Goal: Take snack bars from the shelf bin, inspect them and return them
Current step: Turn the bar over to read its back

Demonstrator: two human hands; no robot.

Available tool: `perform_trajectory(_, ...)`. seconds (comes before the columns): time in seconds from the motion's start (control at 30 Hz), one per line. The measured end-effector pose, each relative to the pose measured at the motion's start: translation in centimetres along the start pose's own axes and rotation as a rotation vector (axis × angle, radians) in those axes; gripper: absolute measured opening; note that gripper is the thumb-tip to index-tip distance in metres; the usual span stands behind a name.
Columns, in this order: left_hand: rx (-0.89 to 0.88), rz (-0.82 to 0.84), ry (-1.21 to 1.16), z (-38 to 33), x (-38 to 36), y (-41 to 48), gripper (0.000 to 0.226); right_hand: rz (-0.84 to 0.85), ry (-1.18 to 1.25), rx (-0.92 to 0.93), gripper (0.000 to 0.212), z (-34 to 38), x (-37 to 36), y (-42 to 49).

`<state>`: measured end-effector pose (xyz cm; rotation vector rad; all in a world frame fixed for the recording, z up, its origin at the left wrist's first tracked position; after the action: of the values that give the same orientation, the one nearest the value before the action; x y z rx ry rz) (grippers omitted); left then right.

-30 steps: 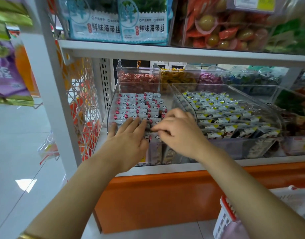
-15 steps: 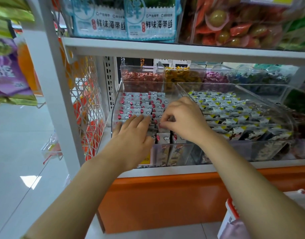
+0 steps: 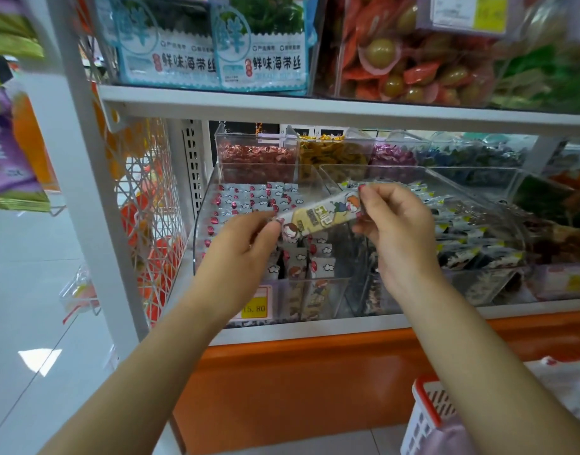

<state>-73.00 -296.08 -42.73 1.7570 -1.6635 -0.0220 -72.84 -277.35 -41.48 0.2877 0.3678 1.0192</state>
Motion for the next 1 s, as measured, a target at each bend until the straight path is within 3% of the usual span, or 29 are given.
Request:
perform_trajectory(0.23,0.369,-0.086,-0.407,1.0,0.4,0.0,0.026,0.175,0.427,-0.373,0.010,-0.9,-0.8,-1.5)
perform_trajectory(0.33,0.408,-0.127,-0.431,1.3,0.6,0.0,0.028,0.204,0.413,-0.405,0.023,-1.1,-1.0,-2.1)
perform_trajectory(0.47,0.443,-0.142,-0.464,1.6,0.8,-0.1,0.030,0.186,0.441,-0.442,0.013,-1.3,-1.0,-2.4)
perform_trajectory(0.6,0.442,-0.097,-0.516,1.4,0.7,-0.3,0.036,0.134,0.538,-0.555,0.010,-1.8,-1.1,-2.5)
perform_trajectory(0.8,0.456,0.054,-0.798,1.0,0.4,-0.1,0.054,0.057,0.649,-0.674,0.011,-2.4,-1.0,-2.3)
perform_trajectory(0.87,0.420,0.079,-0.818,0.8,0.4,0.0,0.047,0.043,0.627,-0.651,0.002,-2.5,-0.7,-2.1)
perform_trajectory(1.0,0.203,0.051,-0.549,0.4,0.8,0.0,0.020,0.073,0.304,-0.435,0.017,-1.9,0.3,-1.6)
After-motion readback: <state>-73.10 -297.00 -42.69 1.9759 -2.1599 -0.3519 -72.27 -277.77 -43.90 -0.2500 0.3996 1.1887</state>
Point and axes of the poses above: each hand's wrist, its own y-axis towards the middle knuckle, its own x-axis out of the back of the hand, z = x × y, the point moved 4 cm from there along y, towards the middle knuckle, and after that the axes turned 7 degrees about -z, right-handed, at the moved point
